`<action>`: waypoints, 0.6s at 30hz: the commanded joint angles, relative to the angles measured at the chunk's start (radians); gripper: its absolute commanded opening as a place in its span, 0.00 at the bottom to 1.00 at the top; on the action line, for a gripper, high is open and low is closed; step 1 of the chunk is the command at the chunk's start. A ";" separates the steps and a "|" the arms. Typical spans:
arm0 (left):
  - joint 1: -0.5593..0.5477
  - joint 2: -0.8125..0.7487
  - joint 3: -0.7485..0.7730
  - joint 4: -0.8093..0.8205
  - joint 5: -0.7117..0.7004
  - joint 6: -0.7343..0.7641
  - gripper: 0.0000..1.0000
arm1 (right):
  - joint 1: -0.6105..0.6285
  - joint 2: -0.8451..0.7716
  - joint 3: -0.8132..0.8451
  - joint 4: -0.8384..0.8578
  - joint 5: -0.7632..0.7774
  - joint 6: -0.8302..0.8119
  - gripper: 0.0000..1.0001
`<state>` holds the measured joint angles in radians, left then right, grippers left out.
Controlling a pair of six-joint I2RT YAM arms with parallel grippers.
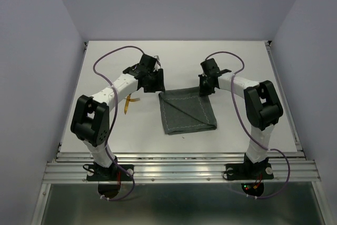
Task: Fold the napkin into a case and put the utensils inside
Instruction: Smooth out the top corner of the smaller-rectangle-folded napkin at the center of the board.
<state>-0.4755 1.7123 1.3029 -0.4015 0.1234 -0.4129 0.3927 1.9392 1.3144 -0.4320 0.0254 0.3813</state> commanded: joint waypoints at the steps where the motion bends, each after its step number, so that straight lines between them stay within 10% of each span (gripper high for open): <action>1: 0.006 -0.060 -0.031 -0.007 -0.004 -0.006 0.61 | -0.005 -0.005 0.034 0.030 0.016 0.007 0.01; 18: 0.006 -0.075 -0.059 0.001 0.002 -0.007 0.60 | -0.005 -0.062 0.080 0.032 0.100 0.033 0.01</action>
<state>-0.4755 1.6951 1.2652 -0.4015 0.1242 -0.4206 0.3927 1.9045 1.3556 -0.4320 0.0879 0.4118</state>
